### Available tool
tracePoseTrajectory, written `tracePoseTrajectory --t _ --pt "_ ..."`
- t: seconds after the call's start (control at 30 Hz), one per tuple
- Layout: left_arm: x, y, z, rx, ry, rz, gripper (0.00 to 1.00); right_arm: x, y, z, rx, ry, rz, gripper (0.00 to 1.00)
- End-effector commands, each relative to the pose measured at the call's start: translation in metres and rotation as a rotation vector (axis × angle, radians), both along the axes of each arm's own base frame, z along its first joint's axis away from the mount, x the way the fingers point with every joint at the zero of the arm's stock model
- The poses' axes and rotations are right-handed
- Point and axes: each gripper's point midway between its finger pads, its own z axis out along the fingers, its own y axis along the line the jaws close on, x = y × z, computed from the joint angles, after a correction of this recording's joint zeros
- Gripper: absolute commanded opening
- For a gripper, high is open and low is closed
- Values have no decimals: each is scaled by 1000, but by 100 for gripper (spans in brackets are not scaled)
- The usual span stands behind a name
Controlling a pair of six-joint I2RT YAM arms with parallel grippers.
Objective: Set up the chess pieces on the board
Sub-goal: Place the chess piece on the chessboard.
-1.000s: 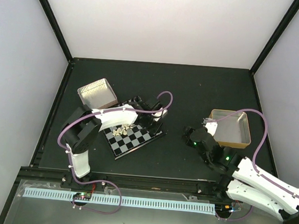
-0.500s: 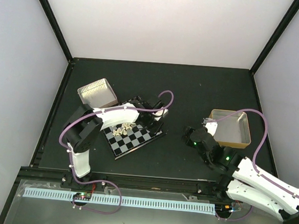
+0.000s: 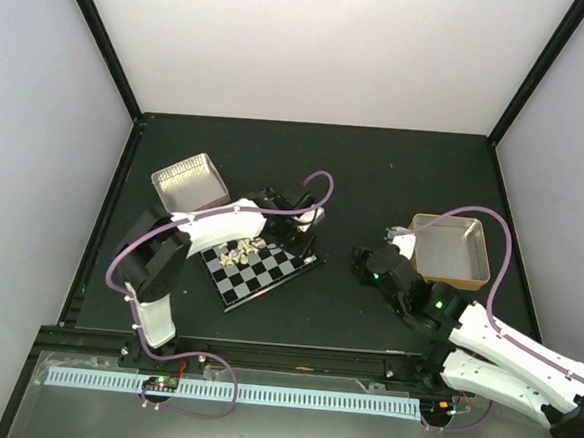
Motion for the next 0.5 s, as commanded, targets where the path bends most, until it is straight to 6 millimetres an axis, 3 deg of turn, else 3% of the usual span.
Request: tracePoseTrajectory --t 0.0,0.17,0.33,0.47 --pt "22 17 65 -84 -144 114 45 9 32 24 14 -42 124 79" --pt "30 74 84 -114 -202 310 49 17 78 22 -18 3 273 78" --pt "27 133 71 -119 -175 493 45 23 132 2 -36 110 435 73" --pt "12 156 57 -75 -152 536 41 24 165 -12 -27 190 517 63"
